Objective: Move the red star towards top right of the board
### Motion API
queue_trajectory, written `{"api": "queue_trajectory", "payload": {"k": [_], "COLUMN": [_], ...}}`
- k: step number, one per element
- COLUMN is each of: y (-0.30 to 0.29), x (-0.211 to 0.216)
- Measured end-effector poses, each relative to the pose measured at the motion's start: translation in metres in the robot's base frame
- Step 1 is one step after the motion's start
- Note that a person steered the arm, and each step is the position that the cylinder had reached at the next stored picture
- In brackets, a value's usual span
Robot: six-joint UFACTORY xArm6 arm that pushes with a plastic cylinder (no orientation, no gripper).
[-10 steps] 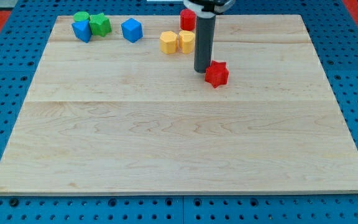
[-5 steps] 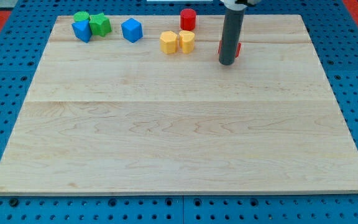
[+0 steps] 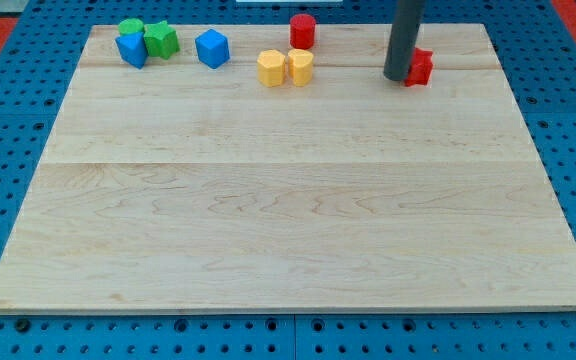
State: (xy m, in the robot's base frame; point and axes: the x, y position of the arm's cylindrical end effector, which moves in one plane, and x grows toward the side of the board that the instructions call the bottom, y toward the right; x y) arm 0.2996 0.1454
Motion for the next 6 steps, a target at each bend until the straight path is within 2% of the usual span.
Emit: {"api": "queue_trajectory", "payload": {"k": [1, 2, 4, 6], "y": [0.01, 0.018, 0.018, 0.029], "x": [0.021, 0.017, -0.035, -0.045]}}
